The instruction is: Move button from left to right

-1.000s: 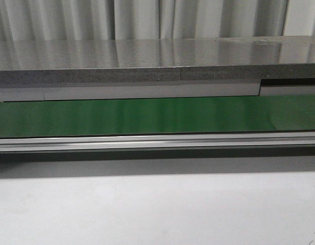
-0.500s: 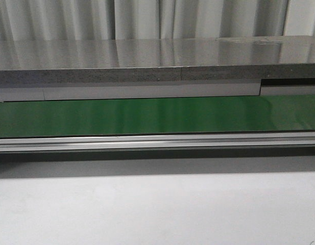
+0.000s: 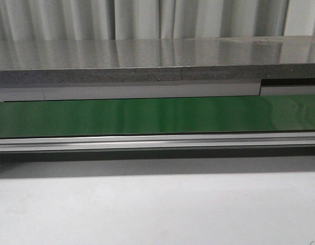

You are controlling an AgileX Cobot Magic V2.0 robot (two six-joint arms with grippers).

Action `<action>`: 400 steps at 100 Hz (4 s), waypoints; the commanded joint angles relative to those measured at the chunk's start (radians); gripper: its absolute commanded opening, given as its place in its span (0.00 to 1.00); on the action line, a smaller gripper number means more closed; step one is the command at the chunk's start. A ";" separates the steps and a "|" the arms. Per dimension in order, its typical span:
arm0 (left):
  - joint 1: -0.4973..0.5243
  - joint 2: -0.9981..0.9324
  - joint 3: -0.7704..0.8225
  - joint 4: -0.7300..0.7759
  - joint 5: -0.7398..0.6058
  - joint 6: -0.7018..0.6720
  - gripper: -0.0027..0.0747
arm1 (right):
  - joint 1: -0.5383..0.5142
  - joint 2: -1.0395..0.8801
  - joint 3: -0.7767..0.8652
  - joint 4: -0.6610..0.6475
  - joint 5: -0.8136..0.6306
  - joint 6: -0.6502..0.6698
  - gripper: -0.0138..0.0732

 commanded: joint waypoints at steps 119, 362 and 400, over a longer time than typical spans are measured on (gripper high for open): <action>-0.005 0.005 -0.028 -0.007 -0.075 -0.003 0.01 | 0.074 -0.485 0.324 -0.148 -0.121 0.007 0.08; -0.005 -0.390 0.238 0.339 0.001 -0.369 0.01 | 0.074 -0.485 0.323 -0.149 -0.098 0.007 0.08; -0.005 -0.390 0.252 0.363 -0.061 -0.374 0.01 | 0.074 -0.485 0.323 -0.149 -0.098 0.007 0.08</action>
